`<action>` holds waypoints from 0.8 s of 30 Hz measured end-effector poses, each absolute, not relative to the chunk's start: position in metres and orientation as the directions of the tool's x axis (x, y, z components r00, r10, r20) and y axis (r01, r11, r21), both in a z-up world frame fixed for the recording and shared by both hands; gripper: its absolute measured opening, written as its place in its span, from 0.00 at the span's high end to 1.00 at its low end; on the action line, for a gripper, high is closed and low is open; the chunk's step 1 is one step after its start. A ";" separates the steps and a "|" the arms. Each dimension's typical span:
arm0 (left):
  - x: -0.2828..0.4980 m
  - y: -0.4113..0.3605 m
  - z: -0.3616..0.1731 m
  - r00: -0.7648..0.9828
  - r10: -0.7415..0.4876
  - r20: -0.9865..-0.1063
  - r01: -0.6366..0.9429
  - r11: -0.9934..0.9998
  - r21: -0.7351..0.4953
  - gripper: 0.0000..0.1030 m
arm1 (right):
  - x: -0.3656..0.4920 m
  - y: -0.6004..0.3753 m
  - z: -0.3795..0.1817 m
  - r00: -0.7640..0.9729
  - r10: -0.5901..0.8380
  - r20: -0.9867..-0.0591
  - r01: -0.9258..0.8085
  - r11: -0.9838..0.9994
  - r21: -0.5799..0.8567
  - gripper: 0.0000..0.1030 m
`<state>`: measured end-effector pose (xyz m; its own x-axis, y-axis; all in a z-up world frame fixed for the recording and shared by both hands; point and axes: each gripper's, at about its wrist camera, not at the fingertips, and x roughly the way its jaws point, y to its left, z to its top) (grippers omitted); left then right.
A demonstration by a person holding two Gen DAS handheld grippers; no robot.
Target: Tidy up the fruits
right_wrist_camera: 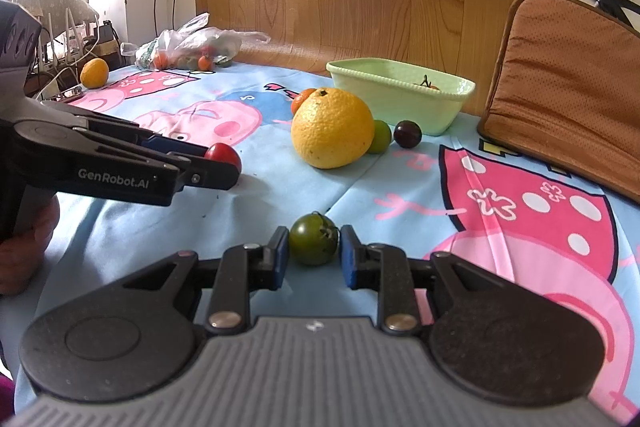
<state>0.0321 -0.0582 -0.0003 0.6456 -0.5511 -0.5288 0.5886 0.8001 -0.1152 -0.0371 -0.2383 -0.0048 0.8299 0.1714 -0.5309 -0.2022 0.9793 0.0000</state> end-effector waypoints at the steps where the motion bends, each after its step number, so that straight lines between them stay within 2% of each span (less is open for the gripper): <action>1: 0.032 -0.059 0.000 0.645 -0.552 -0.529 0.589 0.800 -0.116 0.64 | -0.037 -0.238 -0.005 0.830 0.171 -0.531 -0.202 0.979 -0.001 0.71; 24: 0.035 -0.058 -0.002 0.640 -0.548 -0.539 0.587 0.801 -0.118 0.61 | -0.040 -0.237 -0.005 0.833 0.155 -0.531 -0.189 0.982 -0.010 0.66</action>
